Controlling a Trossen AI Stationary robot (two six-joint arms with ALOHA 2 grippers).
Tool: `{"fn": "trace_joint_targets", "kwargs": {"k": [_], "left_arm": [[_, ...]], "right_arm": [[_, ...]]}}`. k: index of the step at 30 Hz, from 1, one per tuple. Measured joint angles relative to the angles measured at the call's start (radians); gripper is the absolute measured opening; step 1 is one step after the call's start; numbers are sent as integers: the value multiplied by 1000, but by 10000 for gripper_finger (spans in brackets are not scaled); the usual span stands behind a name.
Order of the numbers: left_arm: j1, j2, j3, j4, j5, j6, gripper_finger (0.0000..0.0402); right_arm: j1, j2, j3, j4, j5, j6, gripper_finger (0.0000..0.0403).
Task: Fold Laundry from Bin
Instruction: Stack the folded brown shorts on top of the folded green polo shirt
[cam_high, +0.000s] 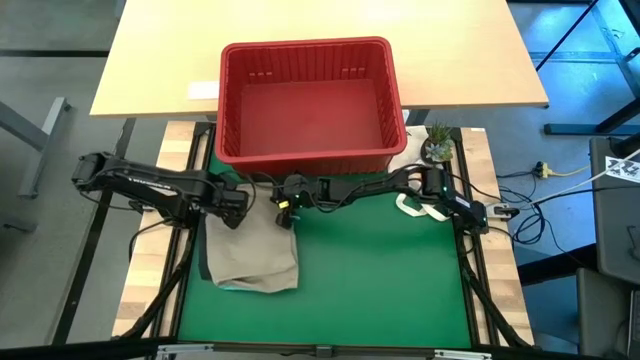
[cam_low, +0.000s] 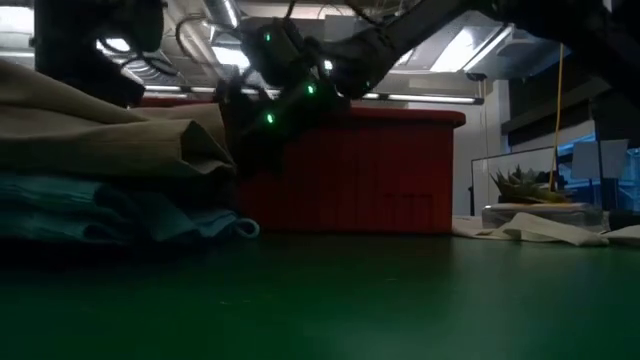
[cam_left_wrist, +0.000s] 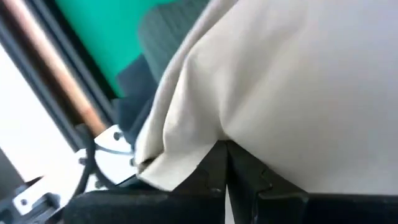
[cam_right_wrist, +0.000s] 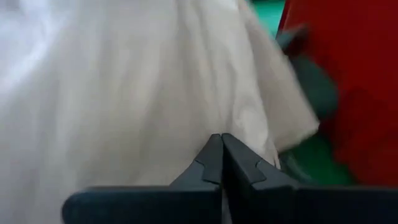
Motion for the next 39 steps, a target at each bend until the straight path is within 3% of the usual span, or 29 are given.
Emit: {"fn": "trace_joint_targets", "kwargs": {"k": [16,23,27,32,39], "left_arm": [[-20,-1,206,-234,-94,19,0],[-128,-2,322,-224,-36,52,0],[-215,-2,338,-167,39,45,0],[-348,-2,312,19,116,44,0],[-532,-1,265,260,106,-28,0]], "right_arm": [[1,-15,157,-93,48,-53,3],[36,-21,247,-191,-42,-58,3],[78,-22,271,-205,-97,-78,3],[142,-22,282,-248,-150,-83,3],[230,-21,281,-344,-185,-124,3]]}}
